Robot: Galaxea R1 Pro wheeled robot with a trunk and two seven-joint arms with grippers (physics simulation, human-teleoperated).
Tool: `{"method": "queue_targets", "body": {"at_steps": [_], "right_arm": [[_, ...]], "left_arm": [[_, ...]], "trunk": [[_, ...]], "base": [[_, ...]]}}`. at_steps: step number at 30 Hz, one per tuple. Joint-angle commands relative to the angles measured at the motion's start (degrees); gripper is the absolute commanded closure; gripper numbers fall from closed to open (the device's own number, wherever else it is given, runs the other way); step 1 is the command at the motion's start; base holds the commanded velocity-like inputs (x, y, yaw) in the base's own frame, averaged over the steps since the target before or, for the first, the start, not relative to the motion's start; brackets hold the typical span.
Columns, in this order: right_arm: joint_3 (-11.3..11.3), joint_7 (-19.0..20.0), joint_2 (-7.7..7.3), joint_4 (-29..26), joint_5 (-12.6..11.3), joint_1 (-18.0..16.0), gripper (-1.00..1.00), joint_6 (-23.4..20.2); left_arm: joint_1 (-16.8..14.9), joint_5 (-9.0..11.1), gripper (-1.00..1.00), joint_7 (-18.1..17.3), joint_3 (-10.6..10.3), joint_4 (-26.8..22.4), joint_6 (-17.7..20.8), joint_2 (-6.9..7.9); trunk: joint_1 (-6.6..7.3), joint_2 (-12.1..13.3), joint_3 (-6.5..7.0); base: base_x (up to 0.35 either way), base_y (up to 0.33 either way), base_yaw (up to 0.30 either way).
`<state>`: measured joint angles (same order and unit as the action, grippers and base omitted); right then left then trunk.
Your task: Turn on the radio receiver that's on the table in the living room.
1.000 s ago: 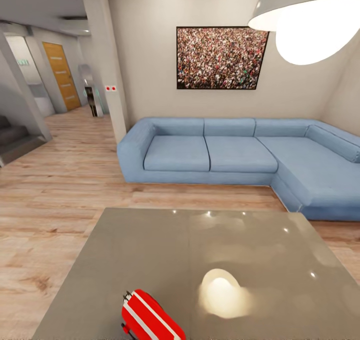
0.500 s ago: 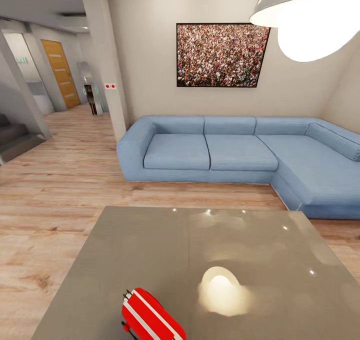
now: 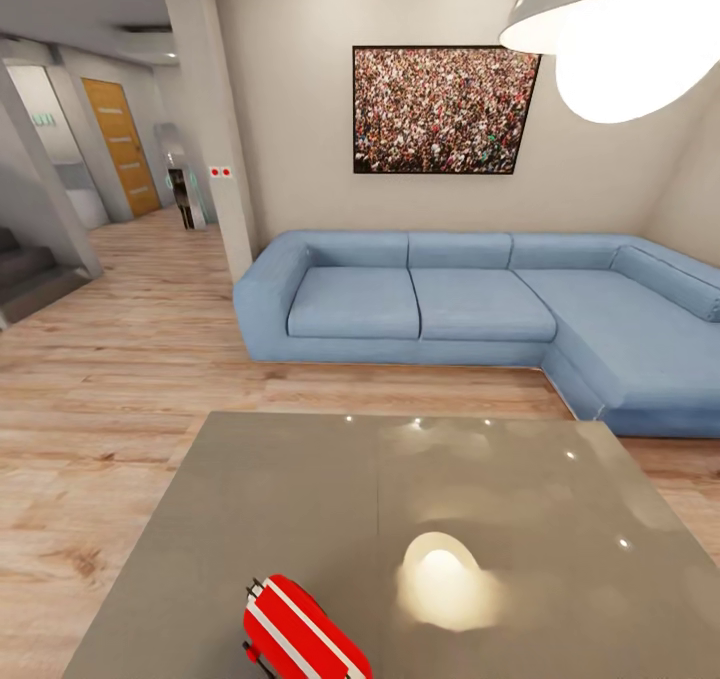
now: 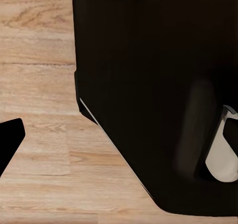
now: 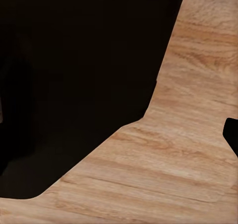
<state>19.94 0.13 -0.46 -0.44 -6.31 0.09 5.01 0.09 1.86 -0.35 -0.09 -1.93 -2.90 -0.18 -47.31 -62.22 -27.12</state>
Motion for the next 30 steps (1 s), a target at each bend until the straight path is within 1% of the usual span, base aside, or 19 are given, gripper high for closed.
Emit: {"method": "queue_targets", "body": {"at_steps": [1, 23, 27, 30], "right_arm": [[0.0, 0.0, 0.04, 0.0, 0.0, 0.0, -1.00, 0.0], [0.0, 0.0, -0.03, 0.0, 0.0, 0.0, -1.00, 0.0], [-0.1, 0.0, 0.07, 0.0, 0.0, 0.0, -1.00, 0.1], [-0.1, 0.0, 0.10, 0.0, 0.0, 0.0, -1.00, 0.1]], "left_arm": [[0.0, 0.0, -1.00, 0.0, 0.0, 0.0, 0.0, 0.00], [0.0, 0.0, -1.00, 0.0, 0.0, 0.0, 0.0, 0.00], [0.0, 0.0, -1.00, 0.0, 0.0, 0.0, 0.0, 0.00], [0.0, 0.0, -1.00, 0.0, 0.0, 0.0, 0.0, 0.00]], "trunk": [[0.00, 0.0, -0.07], [0.00, 0.0, -2.07], [0.00, 0.0, -2.21], [0.00, 0.0, -2.27]], "base": [[0.000, 0.000, 0.000], [0.000, 0.000, 0.000], [0.000, 0.000, 0.011], [0.000, 0.000, 0.155]]}}
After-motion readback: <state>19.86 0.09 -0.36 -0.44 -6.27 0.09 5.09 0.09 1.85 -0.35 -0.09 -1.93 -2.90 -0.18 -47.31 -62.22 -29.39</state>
